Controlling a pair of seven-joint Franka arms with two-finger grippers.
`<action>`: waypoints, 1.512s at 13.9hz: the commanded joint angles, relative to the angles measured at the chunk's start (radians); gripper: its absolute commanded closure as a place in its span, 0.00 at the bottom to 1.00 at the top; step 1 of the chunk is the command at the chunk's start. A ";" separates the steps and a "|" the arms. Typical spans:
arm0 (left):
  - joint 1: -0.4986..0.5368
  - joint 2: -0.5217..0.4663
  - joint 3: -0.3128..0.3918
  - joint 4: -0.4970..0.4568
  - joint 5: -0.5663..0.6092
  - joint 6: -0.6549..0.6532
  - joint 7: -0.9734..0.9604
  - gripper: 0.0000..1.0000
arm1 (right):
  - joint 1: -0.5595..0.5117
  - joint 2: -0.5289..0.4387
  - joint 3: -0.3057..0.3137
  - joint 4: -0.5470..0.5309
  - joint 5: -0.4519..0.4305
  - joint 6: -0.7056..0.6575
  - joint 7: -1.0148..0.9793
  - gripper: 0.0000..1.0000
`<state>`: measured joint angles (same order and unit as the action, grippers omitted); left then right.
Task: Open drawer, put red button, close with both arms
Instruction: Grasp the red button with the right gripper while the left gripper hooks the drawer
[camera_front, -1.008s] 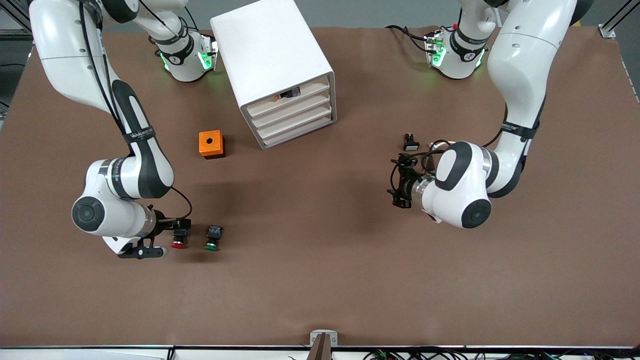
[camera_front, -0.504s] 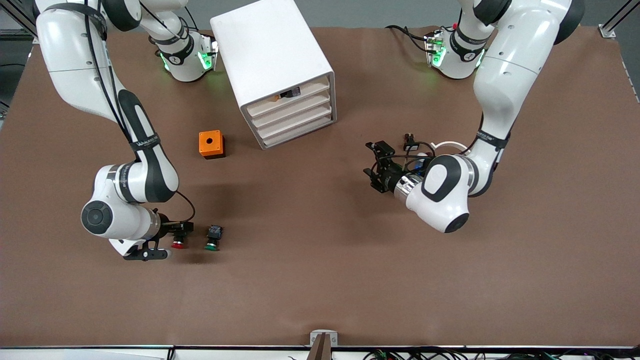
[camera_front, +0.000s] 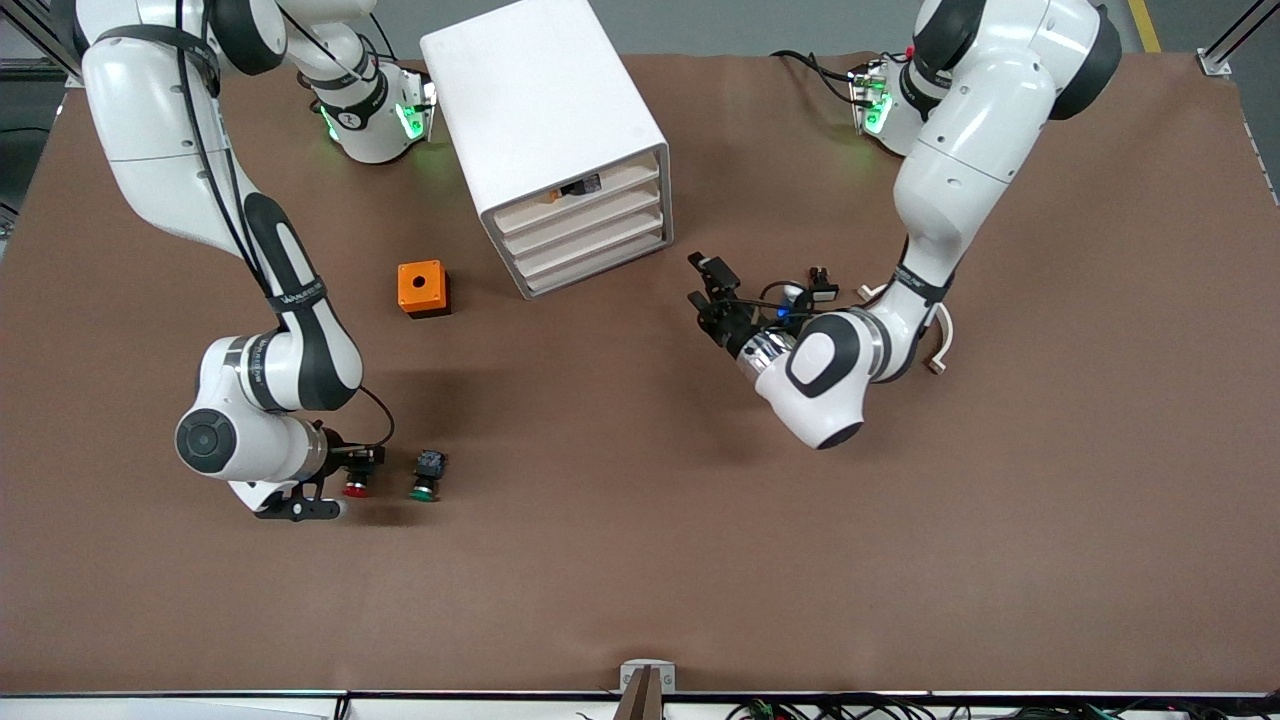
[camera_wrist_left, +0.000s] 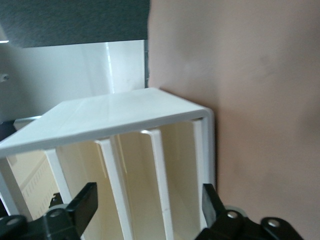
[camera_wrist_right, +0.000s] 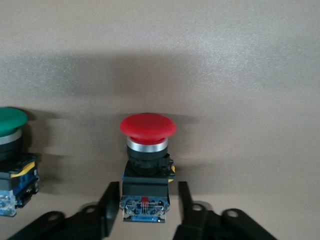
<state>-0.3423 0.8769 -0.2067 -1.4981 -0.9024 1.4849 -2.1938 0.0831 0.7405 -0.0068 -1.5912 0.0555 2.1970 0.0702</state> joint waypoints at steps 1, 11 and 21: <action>-0.020 0.001 0.004 0.019 -0.076 -0.017 -0.078 0.12 | -0.003 -0.001 0.008 0.014 0.007 -0.002 0.052 0.73; -0.138 0.014 0.004 0.021 -0.197 -0.017 -0.165 0.29 | 0.027 -0.039 0.008 0.212 -0.008 -0.264 0.104 1.00; -0.182 0.028 0.006 0.025 -0.199 0.020 -0.159 0.92 | 0.121 -0.131 0.017 0.309 0.009 -0.526 0.520 1.00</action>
<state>-0.5232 0.8941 -0.2057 -1.4897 -1.0808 1.4938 -2.3436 0.1841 0.6630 0.0097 -1.2758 0.0561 1.7134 0.5061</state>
